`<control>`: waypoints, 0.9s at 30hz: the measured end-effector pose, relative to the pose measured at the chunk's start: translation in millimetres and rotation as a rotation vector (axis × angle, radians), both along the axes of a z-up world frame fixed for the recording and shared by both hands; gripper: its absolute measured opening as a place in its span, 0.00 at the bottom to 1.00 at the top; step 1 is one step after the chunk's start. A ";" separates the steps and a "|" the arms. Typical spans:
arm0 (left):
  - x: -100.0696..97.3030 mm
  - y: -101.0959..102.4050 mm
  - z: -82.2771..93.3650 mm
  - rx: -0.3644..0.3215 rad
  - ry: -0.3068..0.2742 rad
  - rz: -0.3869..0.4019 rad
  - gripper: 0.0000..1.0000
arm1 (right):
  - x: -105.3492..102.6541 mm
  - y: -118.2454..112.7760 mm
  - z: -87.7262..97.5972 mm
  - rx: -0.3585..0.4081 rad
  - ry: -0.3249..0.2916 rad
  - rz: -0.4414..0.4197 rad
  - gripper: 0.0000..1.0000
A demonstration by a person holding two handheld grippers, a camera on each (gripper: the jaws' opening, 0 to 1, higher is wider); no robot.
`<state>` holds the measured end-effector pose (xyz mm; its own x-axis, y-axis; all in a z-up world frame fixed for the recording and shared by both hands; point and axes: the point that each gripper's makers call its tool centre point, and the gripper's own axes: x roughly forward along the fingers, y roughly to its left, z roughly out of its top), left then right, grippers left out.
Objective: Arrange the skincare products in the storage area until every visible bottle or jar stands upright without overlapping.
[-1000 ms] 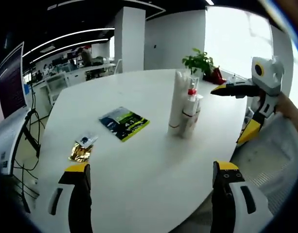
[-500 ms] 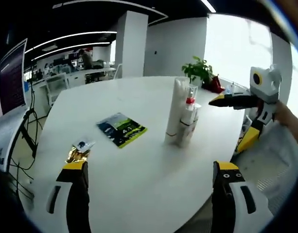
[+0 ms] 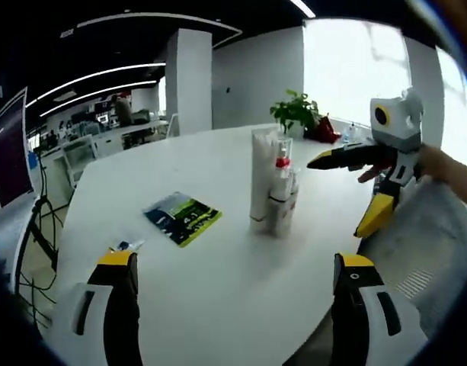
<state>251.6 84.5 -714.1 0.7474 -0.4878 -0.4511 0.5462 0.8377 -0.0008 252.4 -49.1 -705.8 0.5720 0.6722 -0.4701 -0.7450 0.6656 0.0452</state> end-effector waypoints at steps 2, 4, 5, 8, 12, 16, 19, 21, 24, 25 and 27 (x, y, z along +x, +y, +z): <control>0.7 0.7 2.0 -0.002 -0.006 0.006 0.99 | -3.3 -4.2 -7.9 -0.033 0.044 -0.013 1.00; 0.2 -8.0 8.9 -0.037 -0.023 -0.017 0.99 | -0.8 -5.8 -6.8 -0.044 0.021 -0.010 1.00; -0.5 -11.0 10.5 -0.047 -0.024 -0.026 0.99 | -0.4 -6.6 -3.9 -0.049 -0.003 -0.013 1.00; -0.7 -15.6 20.2 -0.052 -0.062 -0.042 0.99 | 4.4 -11.1 6.0 -0.017 -0.027 -0.042 1.00; -1.7 -15.2 20.4 -0.063 -0.048 -0.055 0.99 | 1.6 -8.6 -1.5 -0.019 0.028 -0.041 1.00; -0.6 -13.5 27.9 -0.078 -0.056 -0.051 0.99 | 3.0 -11.7 -9.6 -0.115 0.003 -0.018 1.00; 3.0 -1.0 28.1 -0.070 -0.019 -0.003 0.96 | 7.0 -19.1 -1.7 -0.132 -0.015 -0.041 0.99; 5.5 4.7 32.7 -0.084 -0.016 0.004 0.94 | 10.7 -23.6 5.9 -0.129 -0.034 -0.049 0.98; 11.5 11.3 36.5 -0.067 -0.025 0.002 0.95 | 11.5 -26.8 15.9 -0.139 -0.034 -0.031 0.93; 14.4 13.8 37.2 -0.053 -0.025 0.001 0.96 | 11.2 -26.4 18.1 -0.142 -0.039 -0.026 0.93; 18.5 16.3 38.4 -0.044 -0.029 0.002 0.96 | 12.7 -30.1 23.1 -0.187 -0.033 -0.002 0.94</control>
<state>270.1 100.8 -675.7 0.7605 -0.5054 -0.4077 0.5451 0.8381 -0.0221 265.1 -79.2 -682.7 0.5904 0.5737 -0.5676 -0.7426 0.6617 -0.1037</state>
